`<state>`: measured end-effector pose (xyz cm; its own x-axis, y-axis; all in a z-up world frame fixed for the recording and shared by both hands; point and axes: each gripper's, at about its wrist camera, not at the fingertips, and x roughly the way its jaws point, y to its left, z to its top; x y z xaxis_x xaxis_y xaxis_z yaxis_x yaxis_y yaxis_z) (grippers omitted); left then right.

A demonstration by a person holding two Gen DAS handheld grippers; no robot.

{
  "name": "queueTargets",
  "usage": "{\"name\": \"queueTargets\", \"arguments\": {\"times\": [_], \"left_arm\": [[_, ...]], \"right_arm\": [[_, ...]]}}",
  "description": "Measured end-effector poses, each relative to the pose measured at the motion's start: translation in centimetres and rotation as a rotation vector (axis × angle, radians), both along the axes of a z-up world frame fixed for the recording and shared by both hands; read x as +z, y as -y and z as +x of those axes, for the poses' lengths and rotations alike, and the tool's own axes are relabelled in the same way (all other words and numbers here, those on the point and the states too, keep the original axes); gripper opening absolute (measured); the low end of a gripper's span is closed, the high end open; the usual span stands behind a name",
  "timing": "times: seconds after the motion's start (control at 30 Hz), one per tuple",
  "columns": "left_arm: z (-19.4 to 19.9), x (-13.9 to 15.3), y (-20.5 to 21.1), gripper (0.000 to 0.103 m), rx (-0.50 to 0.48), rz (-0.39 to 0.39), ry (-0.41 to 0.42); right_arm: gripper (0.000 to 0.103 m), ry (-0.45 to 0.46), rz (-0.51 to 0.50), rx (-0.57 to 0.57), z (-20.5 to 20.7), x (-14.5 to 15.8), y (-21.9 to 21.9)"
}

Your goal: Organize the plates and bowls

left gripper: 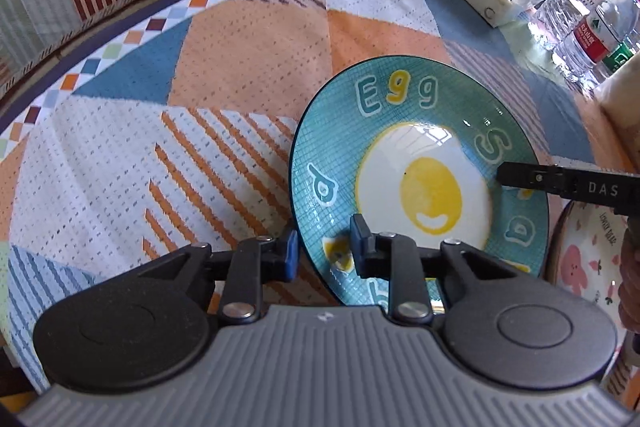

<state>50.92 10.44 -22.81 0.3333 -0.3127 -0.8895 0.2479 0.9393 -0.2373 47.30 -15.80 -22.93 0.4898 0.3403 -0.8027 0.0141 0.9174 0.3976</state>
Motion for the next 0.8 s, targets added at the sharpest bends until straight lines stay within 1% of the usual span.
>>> {"name": "queueTargets", "arguments": {"times": [0.13,0.23,0.3,0.5,0.57,0.67,0.8], "left_arm": [[-1.0,2.1,-0.2,0.024,-0.035,0.003,0.039],[-2.2,4.5,-0.2,0.023,-0.053,-0.003,0.09],[-3.2,5.8,0.3,0.024,-0.072,0.01,0.115],[-6.4,9.0,2.7,0.024,-0.129,-0.017,0.155],[-7.3,9.4,3.8,0.024,-0.151,-0.026,0.156],[-8.6,9.3,5.9,0.024,-0.189,-0.034,0.141],[-10.4,8.2,8.4,0.024,-0.226,-0.04,0.088]], "right_arm": [[0.019,0.027,0.02,0.03,-1.4,1.2,0.3],[0.017,0.065,0.048,0.036,-2.9,2.9,1.0],[0.017,0.092,0.045,0.051,-4.1,4.3,1.4],[0.017,0.153,0.027,0.042,-8.2,8.0,3.8],[0.017,0.163,0.018,0.035,-9.8,8.7,4.9],[0.018,0.168,-0.001,0.02,-12.1,9.2,6.7],[0.017,0.136,-0.006,-0.023,-14.7,8.4,8.9]]}}
